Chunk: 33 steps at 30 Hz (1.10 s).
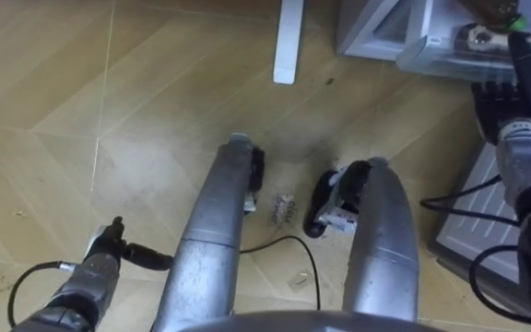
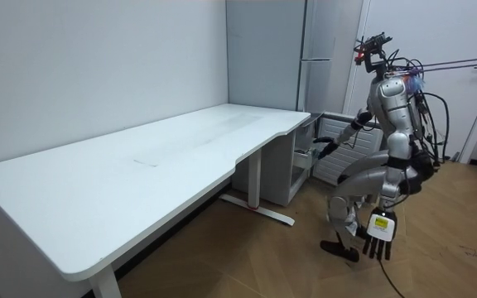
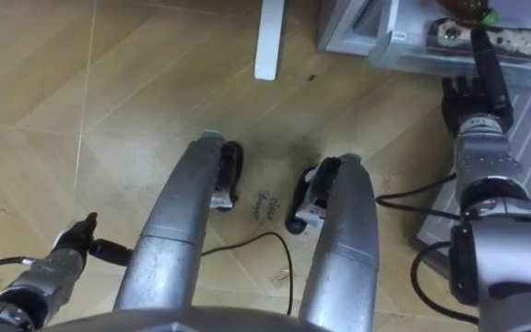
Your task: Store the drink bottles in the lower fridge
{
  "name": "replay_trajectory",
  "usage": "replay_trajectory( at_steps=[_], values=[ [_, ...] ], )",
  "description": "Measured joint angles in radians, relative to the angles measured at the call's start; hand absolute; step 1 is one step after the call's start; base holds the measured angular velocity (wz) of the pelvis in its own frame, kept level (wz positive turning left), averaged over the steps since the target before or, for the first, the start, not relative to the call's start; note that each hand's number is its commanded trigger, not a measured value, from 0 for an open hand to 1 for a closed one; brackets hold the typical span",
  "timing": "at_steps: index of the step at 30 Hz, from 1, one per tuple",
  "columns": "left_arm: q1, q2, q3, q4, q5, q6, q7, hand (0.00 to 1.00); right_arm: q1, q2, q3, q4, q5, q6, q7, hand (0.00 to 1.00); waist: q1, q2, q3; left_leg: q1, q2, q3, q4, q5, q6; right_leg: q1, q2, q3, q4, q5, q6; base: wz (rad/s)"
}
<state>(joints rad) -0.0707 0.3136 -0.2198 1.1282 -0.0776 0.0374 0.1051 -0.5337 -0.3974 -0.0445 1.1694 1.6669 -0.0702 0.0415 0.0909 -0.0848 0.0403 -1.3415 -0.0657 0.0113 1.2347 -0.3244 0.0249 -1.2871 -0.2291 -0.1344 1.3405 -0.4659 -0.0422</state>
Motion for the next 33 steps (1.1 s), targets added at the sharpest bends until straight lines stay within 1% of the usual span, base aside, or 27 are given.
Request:
replay_trajectory(
  at_steps=[1,2,3,4,6,8,10,12,13,14,17,19,21,23,25,28,30,31,33],
  values=[
    [0.023,0.011,0.0,-0.03,-0.003,-0.004,0.0,0.0,0.0,-0.001,0.014,-0.003,-0.001,-0.001,-0.012,0.0,-0.001,-0.005,-0.0002,0.002,-0.001,0.002,0.0,0.0,0.0,0.0,-0.003,0.0,0.002,-0.001,-0.002,0.0],
    [0.041,0.019,0.001,-0.052,-0.007,-0.01,0.001,0.0,0.0,-0.004,0.022,-0.003,-0.001,-0.002,-0.02,0.0,-0.003,-0.008,-0.0002,0.003,-0.004,0.005,0.0,0.0,0.0,0.0,-0.014,-0.002,0.008,-0.004,-0.005,0.07],
    [0.048,0.022,0.001,-0.056,-0.007,-0.016,0.001,0.0,0.0,-0.005,0.023,-0.003,0.0,-0.002,-0.024,0.0,-0.004,-0.009,0.0003,0.003,-0.01,0.007,0.0,0.0,0.0,0.0,-0.019,-0.002,0.011,-0.007,-0.007,0.16],
    [0.059,0.025,0.001,-0.061,-0.007,-0.023,0.002,0.0,0.0,-0.01,0.023,-0.003,0.0,-0.002,-0.035,0.0,-0.005,-0.01,0.0006,0.004,-0.018,0.007,0.0,-0.001,0.002,0.0,-0.032,-0.003,0.019,-0.012,-0.008,0.16],
    [0.086,0.035,0.0,-0.074,-0.007,-0.03,0.003,0.0,0.0,-0.017,0.03,-0.003,0.0,-0.002,-0.049,0.0,-0.002,-0.01,0.0006,0.003,-0.017,0.007,0.0,-0.001,0.002,0.0,-0.034,-0.004,0.02,-0.015,-0.006,0.1],
    [0.145,0.049,0.003,-0.109,-0.007,-0.033,0.004,0.0,0.0,-0.032,0.058,-0.009,0.0,0.001,-0.068,0.0,-0.001,-0.011,0.0009,0.002,-0.017,0.008,0.0,-0.001,0.002,0.0,-0.042,-0.007,0.023,-0.017,-0.006,0.07],
    [0.181,0.053,0.025,-0.128,-0.006,-0.036,0.008,0.0,0.0,-0.039,0.062,-0.035,0.0,0.001,-0.111,0.0,0.001,-0.011,0.0013,0.002,-0.018,0.01,0.0,-0.001,0.002,0.0,-0.053,-0.01,0.026,-0.018,-0.006,0.06],
    [0.195,0.054,0.04,-0.128,-0.006,-0.037,0.018,0.0,0.0,-0.047,0.063,-0.05,0.0,-0.005,-0.133,0.0,0.005,-0.011,0.0013,0.002,-0.021,0.012,0.0,-0.001,0.002,0.0,-0.066,-0.015,0.031,-0.018,-0.007,0.06],
    [0.196,0.055,0.047,-0.128,-0.006,-0.038,0.022,0.0,0.0,-0.059,0.063,-0.056,-0.001,-0.007,-0.136,0.0,0.016,-0.012,0.0016,0.002,-0.025,0.011,0.0,0.0,0.001,0.0,-0.072,-0.017,0.034,-0.019,-0.008,0.07],
    [0.198,0.058,0.048,-0.13,-0.007,-0.048,0.022,0.0,0.0,-0.068,0.065,-0.071,-0.001,-0.014,-0.152,0.0,0.029,-0.012,0.0018,0.004,-0.03,0.009,0.0,0.001,-0.001,0.0,-0.072,-0.016,0.036,-0.019,-0.009,0.06],
    [0.211,0.061,0.048,-0.131,-0.007,-0.062,0.023,0.0,-0.001,-0.072,0.065,-0.126,-0.002,-0.035,-0.189,0.0,0.045,-0.014,0.0028,0.012,-0.035,0.009,0.003,0.003,-0.005,0.006,-0.082,-0.015,0.05,-0.031,-0.013,0.09],
    [0.231,0.062,0.048,-0.131,-0.007,-0.064,0.023,0.0,-0.002,-0.075,0.065,-0.152,-0.002,-0.041,-0.198,0.0,0.048,-0.014,0.0029,0.015,-0.035,0.006,0.014,0.003,-0.005,0.011,-0.08,-0.016,0.064,-0.043,-0.013,0.11],
    [0.255,0.062,0.048,-0.133,-0.007,-0.062,0.023,0.0,-0.002,-0.075,0.065,-0.201,-0.002,-0.045,-0.216,0.0,0.048,-0.015,0.0035,0.015,-0.035,0.002,0.02,0.002,-0.008,0.012,-0.081,-0.019,0.073,-0.053,-0.016,0.07],
    [0.285,0.062,0.052,-0.153,-0.006,-0.057,0.023,0.0,-0.002,-0.077,0.066,-0.275,-0.007,-0.051,-0.238,0.0,0.049,-0.015,0.0036,0.018,-0.035,-0.006,0.02,0.001,-0.016,0.019,-0.081,-0.029,0.073,-0.058,-0.024,0.04],
    [0.304,0.065,0.052,-0.169,-0.006,-0.057,0.023,0.0,-0.002,-0.077,0.083,-0.321,-0.025,-0.06,-0.253,0.0,0.049,-0.015,0.0035,0.028,-0.035,-0.016,0.02,-0.001,-0.027,0.036,-0.081,-0.04,0.072,-0.065,-0.029,0.08],
    [0.305,0.065,0.052,-0.175,0.001,-0.058,0.023,0.0,-0.002,-0.078,0.102,-0.369,-0.027,-0.084,-0.263,0.0,0.055,-0.014,0.0038,0.045,-0.036,-0.028,0.021,-0.006,-0.037,0.064,-0.082,-0.062,0.072,-0.081,-0.038,0.11],
    [0.313,0.065,0.049,-0.186,0.004,-0.056,0.022,0.0,-0.001,-0.077,0.115,-0.371,-0.029,-0.083,-0.269,0.0,0.055,-0.013,0.0045,0.053,-0.035,-0.037,0.025,-0.011,-0.045,0.076,-0.078,-0.07,0.073,-0.086,-0.044,0.0],
    [0.318,0.066,0.049,-0.194,0.004,-0.054,0.022,0.0,-0.001,-0.078,0.13,-0.372,-0.033,-0.083,-0.269,0.0,0.058,-0.011,0.0058,0.06,-0.034,-0.043,0.031,-0.017,-0.053,0.085,-0.075,-0.074,0.076,-0.09,-0.05,-0.09],
    [0.322,0.069,0.049,-0.212,0.004,-0.052,0.022,0.0,-0.001,-0.078,0.142,-0.376,-0.048,-0.084,-0.27,0.0,0.06,-0.011,0.0058,0.062,-0.034,-0.044,0.034,-0.019,-0.055,0.087,-0.07,-0.074,0.079,-0.092,-0.054,-0.05]
  ],
)
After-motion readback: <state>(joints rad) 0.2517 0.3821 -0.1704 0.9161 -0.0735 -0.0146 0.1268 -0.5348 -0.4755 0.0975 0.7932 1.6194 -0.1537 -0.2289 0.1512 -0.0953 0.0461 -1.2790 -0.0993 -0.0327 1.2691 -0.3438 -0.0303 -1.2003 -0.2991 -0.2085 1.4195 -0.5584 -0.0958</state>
